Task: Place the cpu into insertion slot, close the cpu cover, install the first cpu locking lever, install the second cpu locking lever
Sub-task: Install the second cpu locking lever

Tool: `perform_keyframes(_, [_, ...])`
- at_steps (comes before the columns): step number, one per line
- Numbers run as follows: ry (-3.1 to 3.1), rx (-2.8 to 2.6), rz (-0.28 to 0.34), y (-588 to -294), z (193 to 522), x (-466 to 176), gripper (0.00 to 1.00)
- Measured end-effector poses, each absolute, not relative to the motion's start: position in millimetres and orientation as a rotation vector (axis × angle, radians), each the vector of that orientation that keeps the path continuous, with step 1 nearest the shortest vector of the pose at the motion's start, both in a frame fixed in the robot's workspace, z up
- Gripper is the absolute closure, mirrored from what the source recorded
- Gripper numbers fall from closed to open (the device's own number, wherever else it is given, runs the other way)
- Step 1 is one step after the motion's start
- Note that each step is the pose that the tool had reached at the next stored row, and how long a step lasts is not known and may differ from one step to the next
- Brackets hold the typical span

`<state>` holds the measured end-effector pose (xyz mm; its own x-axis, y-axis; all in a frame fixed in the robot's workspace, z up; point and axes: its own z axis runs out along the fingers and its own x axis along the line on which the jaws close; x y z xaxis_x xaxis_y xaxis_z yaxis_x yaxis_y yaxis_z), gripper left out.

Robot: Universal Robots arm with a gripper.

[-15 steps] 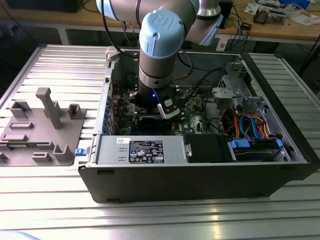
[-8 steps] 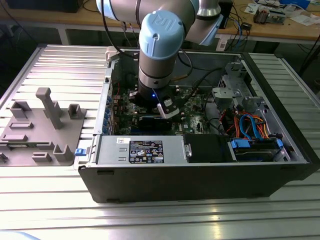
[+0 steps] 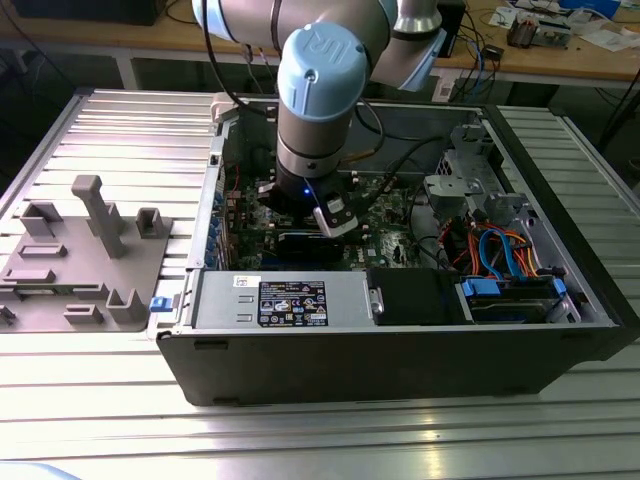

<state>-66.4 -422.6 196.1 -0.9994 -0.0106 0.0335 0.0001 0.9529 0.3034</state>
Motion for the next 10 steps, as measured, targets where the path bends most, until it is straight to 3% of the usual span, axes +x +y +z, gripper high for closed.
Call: perform_keyframes(10, [-3.069, 0.009, -0.486, -419.7, 194.7, -67.7, 0.89])
